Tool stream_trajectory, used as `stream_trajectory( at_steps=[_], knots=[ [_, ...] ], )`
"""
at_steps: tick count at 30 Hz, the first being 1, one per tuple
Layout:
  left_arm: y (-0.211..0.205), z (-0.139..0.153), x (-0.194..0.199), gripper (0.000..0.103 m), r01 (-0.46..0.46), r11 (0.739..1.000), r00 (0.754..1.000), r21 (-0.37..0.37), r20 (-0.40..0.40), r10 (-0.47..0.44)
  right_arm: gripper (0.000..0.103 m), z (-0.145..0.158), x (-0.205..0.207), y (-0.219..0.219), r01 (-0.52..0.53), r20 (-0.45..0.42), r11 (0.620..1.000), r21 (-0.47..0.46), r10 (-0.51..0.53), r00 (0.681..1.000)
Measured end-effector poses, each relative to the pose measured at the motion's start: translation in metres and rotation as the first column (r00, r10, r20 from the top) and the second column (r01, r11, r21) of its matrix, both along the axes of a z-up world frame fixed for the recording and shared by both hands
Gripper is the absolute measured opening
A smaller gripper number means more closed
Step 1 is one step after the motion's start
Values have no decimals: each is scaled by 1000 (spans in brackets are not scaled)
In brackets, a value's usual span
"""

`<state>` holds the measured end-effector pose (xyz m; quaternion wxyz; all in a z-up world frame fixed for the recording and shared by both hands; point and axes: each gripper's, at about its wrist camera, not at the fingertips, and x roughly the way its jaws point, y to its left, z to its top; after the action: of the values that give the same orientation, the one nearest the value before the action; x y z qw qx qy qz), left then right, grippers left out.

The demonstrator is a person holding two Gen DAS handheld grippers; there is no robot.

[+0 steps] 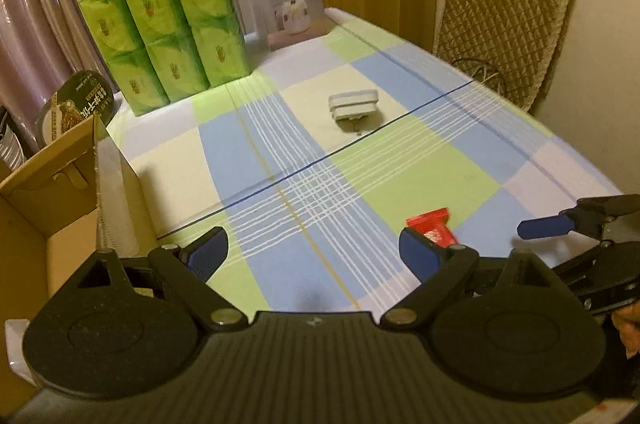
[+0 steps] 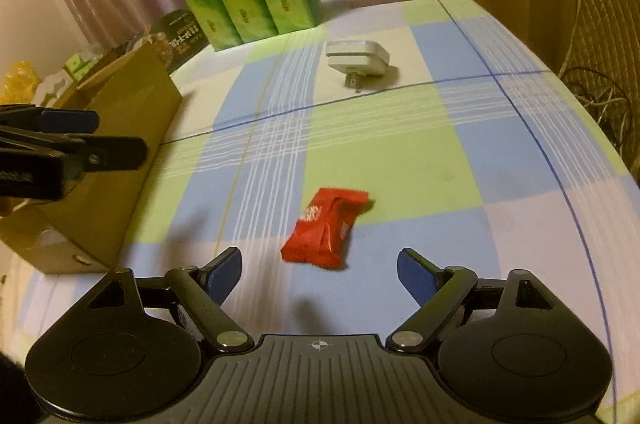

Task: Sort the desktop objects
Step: 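Move both grippers back over the red candy packet and white plug adapter, then grasp the red candy packet with the right gripper while the left gripper grasps the white plug adapter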

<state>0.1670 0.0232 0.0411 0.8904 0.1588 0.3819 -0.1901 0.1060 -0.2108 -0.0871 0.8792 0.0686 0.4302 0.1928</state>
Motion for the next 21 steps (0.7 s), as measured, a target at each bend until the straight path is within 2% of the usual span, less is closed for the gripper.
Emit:
stream_trajectory(
  at_steps=[6, 8, 11, 17, 21],
  knots=[
    [-2, -25, 19, 90, -29, 999, 1000, 23, -8, 29, 63, -13, 12, 19, 29, 27, 999, -40, -28, 999],
    [0, -27, 22, 90, -34, 999, 999, 15, -9, 34, 56, -18, 14, 27, 21, 41, 998, -58, -19, 999],
    [4, -29, 25, 90, -43, 999, 999, -12, -12, 43, 51, -27, 17, 39, 15, 52, 995, -101, -10, 999],
    [4, -36, 25, 90, -47, 998, 999, -30, -25, 46, 48, -36, 17, 49, 13, 94, 984, -178, 4, 996],
    [4, -39, 26, 90, -46, 998, 999, -39, -28, 45, 48, -37, 20, 50, 19, 102, 983, -183, 0, 995]
  ],
)
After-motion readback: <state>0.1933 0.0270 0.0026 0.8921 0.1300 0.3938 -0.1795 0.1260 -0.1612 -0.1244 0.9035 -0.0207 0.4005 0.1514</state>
